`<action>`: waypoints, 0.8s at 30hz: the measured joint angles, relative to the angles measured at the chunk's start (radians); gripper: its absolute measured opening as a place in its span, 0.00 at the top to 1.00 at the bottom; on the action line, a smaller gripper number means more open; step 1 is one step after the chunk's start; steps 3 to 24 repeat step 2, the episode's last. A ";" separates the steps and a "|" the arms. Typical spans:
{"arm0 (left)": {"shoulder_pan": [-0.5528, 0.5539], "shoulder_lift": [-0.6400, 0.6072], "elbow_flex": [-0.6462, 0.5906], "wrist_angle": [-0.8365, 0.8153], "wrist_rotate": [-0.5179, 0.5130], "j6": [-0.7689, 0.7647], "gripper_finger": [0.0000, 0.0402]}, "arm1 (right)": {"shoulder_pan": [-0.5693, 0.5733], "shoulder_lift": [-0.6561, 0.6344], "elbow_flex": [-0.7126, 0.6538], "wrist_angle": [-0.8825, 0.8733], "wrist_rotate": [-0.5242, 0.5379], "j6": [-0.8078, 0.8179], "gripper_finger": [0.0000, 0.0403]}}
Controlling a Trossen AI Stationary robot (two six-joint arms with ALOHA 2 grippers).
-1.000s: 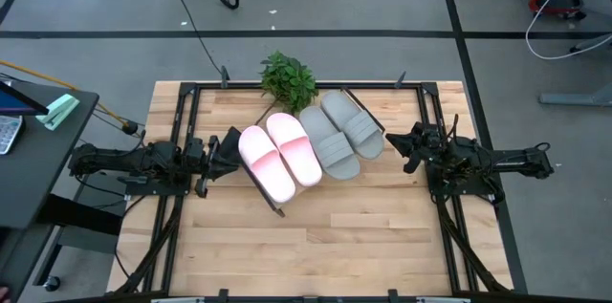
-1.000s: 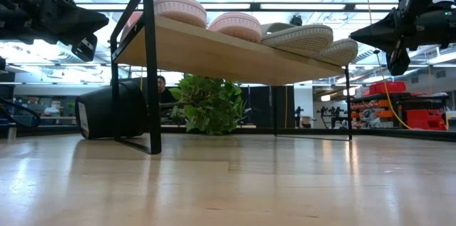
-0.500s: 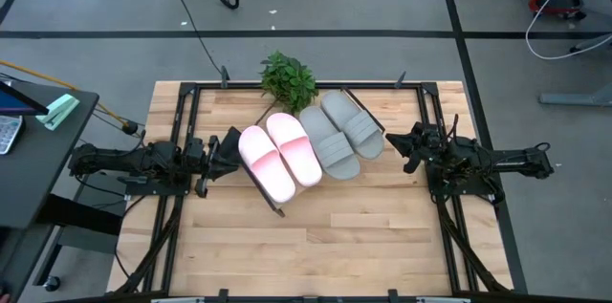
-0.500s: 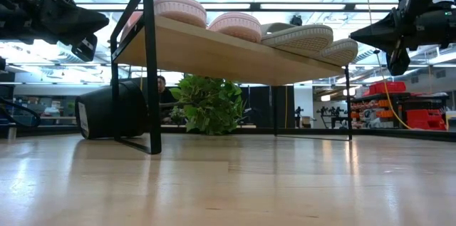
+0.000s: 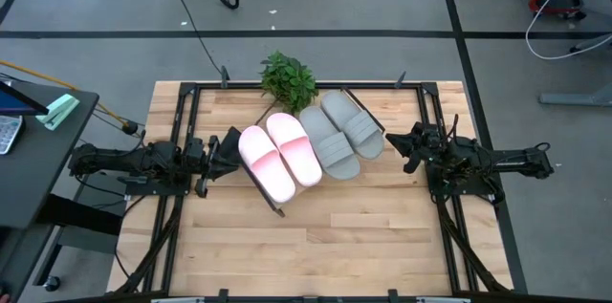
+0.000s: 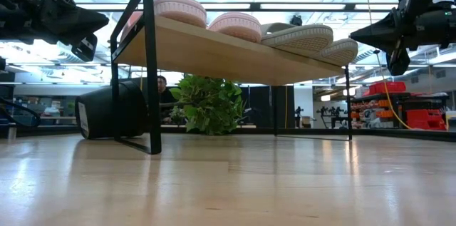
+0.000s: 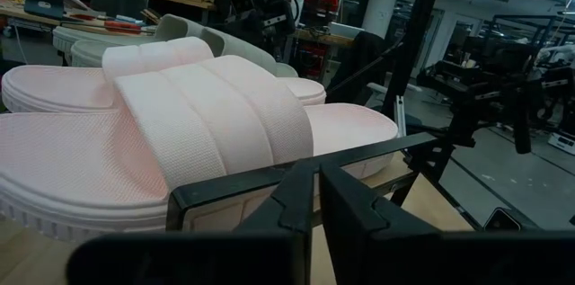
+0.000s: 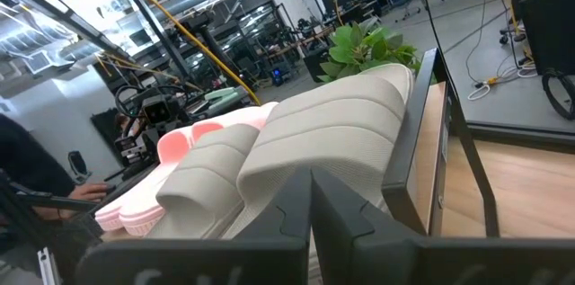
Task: Pick and place slides into the shelf
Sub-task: Return to Home Position
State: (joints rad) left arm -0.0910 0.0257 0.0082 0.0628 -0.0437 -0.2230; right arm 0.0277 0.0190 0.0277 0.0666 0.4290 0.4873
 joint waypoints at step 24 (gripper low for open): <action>0.000 0.000 0.000 0.000 0.000 0.000 0.94 | 0.000 0.000 0.000 0.000 0.000 0.000 0.97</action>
